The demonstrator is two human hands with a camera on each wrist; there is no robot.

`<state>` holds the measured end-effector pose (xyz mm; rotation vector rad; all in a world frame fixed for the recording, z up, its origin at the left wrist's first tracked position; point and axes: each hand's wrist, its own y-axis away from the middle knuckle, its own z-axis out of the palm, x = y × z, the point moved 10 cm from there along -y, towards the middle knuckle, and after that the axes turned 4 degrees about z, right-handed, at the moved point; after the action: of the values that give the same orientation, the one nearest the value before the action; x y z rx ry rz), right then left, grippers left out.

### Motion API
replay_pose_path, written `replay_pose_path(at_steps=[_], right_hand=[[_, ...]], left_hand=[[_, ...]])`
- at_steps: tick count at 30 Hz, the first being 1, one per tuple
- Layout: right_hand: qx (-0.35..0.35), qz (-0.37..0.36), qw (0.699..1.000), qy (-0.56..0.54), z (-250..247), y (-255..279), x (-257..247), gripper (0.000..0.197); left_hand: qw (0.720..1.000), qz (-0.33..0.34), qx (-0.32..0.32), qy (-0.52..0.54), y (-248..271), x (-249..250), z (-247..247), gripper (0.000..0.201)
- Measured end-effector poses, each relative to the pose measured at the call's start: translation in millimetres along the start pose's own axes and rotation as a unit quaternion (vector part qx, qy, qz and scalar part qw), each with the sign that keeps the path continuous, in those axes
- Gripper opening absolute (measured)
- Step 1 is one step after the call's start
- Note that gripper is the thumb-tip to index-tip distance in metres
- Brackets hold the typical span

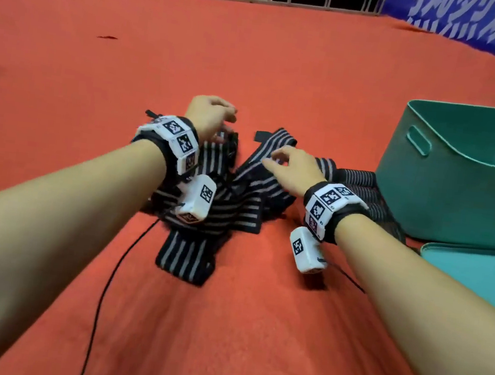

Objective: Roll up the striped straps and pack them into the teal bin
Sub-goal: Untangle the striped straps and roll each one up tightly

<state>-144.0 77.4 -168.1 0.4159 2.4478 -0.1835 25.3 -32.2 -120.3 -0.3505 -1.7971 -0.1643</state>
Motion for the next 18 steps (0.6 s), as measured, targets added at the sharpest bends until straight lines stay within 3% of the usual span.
replay_pose_path(at_steps=[2, 5, 9, 11, 12, 14, 17, 18], right_hand=[[-0.090, -0.046, 0.994, -0.032, 33, 18, -30, 0.047], [-0.184, -0.091, 0.979, 0.005, 68, 45, -59, 0.067], [-0.166, -0.136, 0.975, 0.054, 67, 61, -75, 0.067], [-0.184, -0.166, 0.954, 0.170, 72, 70, -77, 0.073], [-0.182, -0.176, 0.940, 0.227, 74, 72, -75, 0.066], [-0.152, -0.188, 0.946, 0.216, 67, 74, -74, 0.041], [-0.076, -0.169, 0.983, 0.017, 36, 76, -79, 0.012], [-0.050, -0.149, 0.986, -0.048, 24, 77, -80, 0.012]], left_hand=[[1.000, -0.016, 0.010, -0.014, 15, -11, -42, 0.015], [0.999, -0.033, -0.004, -0.022, 45, -32, -76, 0.013], [0.996, -0.006, -0.038, -0.079, 80, -40, -87, 0.034], [0.993, 0.008, -0.066, -0.101, 92, -38, -83, 0.041], [0.989, 0.014, -0.088, -0.122, 97, -37, -78, 0.045], [0.975, 0.021, -0.131, -0.180, 107, -38, -67, 0.055], [0.948, 0.034, -0.175, -0.263, 125, -39, -61, 0.065], [0.937, 0.051, -0.180, -0.294, 130, -37, -61, 0.060]])
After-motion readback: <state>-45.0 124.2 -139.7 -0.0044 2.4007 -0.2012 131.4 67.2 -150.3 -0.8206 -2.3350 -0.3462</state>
